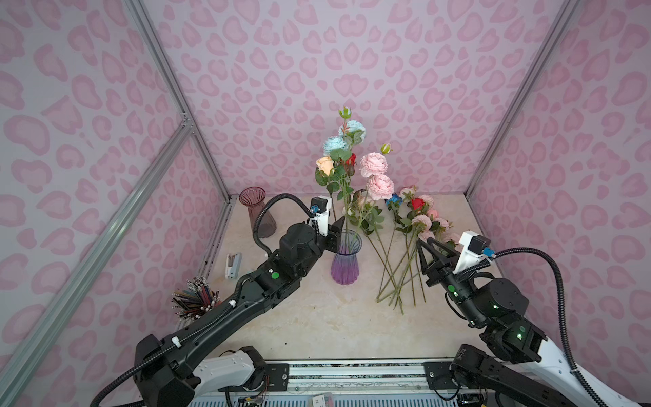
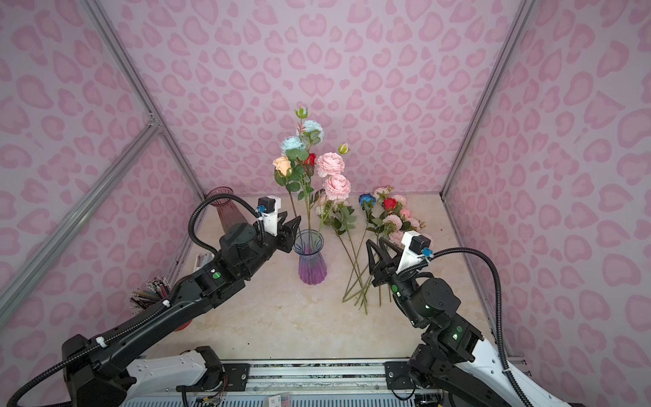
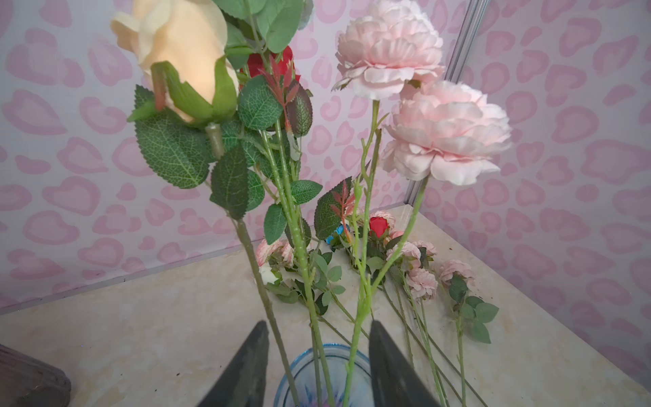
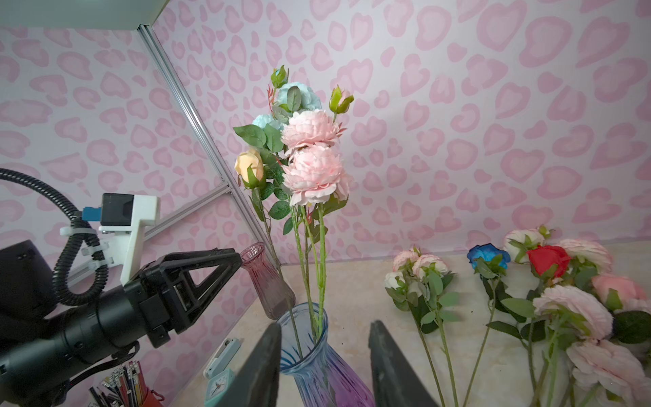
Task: Arrange the flowers into the vase
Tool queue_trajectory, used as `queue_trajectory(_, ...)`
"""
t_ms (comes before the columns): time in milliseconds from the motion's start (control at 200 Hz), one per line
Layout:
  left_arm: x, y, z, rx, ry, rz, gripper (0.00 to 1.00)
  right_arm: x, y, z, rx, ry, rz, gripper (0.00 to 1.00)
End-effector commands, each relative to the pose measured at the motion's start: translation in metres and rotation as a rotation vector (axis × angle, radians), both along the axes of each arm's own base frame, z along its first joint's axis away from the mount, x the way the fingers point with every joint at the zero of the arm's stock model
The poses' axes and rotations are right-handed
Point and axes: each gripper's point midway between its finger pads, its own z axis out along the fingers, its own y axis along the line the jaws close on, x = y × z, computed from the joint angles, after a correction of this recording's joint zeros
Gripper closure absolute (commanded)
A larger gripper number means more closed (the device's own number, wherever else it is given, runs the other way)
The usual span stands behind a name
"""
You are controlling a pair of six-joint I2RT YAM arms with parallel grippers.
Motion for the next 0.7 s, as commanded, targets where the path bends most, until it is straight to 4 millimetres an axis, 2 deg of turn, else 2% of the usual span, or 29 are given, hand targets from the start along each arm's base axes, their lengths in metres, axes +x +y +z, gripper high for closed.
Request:
queue_trajectory(0,-0.012,0.005,0.004,-0.016,-0.001,-0.034,0.52,0.0,0.001,0.009,0.023,-0.016,0.005,0.58)
queue_trajectory(145,-0.027,0.015,0.011,-0.004,-0.001,-0.049,0.52,0.005,-0.001,0.003,-0.005,-0.008,-0.029,0.58)
queue_trajectory(280,-0.031,0.046,0.016,0.036,-0.027,0.061,0.49,0.018,-0.007,-0.007,-0.048,0.032,-0.113,0.57)
queue_trajectory(395,-0.025,0.078,0.014,0.076,-0.049,0.229,0.31,0.034,-0.002,-0.018,-0.097,0.091,-0.145,0.57)
queue_trajectory(525,-0.017,0.113,0.015,0.105,-0.042,0.433,0.13,0.06,0.008,-0.043,-0.129,0.199,-0.132,0.56)
queue_trajectory(695,-0.02,0.154,0.006,0.05,-0.034,0.604,0.03,0.097,-0.001,-0.099,-0.277,0.46,-0.252,0.56)
